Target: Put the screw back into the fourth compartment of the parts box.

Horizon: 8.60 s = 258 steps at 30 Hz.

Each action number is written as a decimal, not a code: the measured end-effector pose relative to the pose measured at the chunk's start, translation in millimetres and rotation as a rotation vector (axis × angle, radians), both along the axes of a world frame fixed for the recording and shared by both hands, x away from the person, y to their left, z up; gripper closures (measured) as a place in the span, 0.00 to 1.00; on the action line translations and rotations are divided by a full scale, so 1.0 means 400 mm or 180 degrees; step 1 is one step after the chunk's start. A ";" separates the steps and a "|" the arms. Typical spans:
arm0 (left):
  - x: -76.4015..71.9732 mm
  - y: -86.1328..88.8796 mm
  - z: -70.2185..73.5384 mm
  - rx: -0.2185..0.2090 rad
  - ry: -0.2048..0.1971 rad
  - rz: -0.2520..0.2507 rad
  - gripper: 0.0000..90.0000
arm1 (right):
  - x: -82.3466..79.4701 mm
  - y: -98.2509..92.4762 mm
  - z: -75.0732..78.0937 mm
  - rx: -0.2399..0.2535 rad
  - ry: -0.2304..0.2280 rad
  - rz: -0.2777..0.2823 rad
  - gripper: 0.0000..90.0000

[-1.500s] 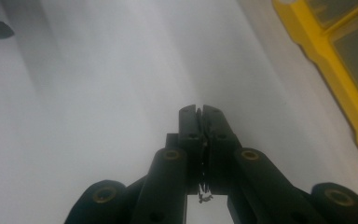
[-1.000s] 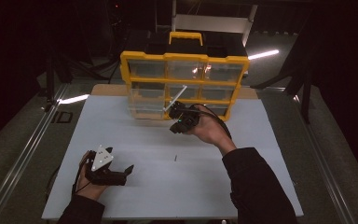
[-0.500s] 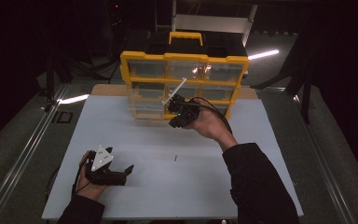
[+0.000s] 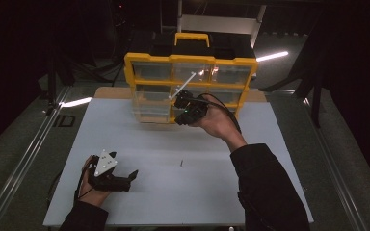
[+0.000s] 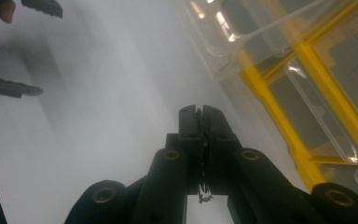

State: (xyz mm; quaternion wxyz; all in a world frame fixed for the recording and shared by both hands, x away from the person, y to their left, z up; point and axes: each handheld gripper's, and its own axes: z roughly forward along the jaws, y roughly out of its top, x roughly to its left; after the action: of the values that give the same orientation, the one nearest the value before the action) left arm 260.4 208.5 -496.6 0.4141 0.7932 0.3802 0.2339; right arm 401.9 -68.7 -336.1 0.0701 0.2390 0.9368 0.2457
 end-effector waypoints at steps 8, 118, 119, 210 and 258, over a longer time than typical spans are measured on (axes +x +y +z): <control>0.000 0.001 0.000 -0.0013 -0.0005 0.0011 0.00 | 0.007 -0.002 0.020 0.0041 -0.0038 -0.0094 0.97; 0.002 0.007 0.000 -0.0043 -0.0003 0.0016 0.00 | 0.055 0.093 0.061 0.0423 -0.0416 -0.0836 0.53; 0.002 0.007 0.000 -0.0045 -0.0003 0.0018 0.00 | 0.051 0.091 0.062 0.0435 -0.0418 -0.0827 0.51; 0.002 0.004 -0.001 -0.0014 -0.0003 0.0015 0.00 | -0.078 -0.006 -0.413 -0.0170 0.0395 -0.0560 0.60; 0.003 0.001 -0.003 0.0001 0.0004 0.0020 0.00 | -0.074 -0.017 -0.406 -0.0534 0.0519 -0.0360 0.97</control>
State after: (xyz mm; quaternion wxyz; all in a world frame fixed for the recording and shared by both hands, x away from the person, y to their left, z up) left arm 261.5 209.0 -497.6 0.4131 0.7922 0.3830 0.2347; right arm 372.3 -75.5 -498.7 0.0273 0.3038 0.9417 0.1418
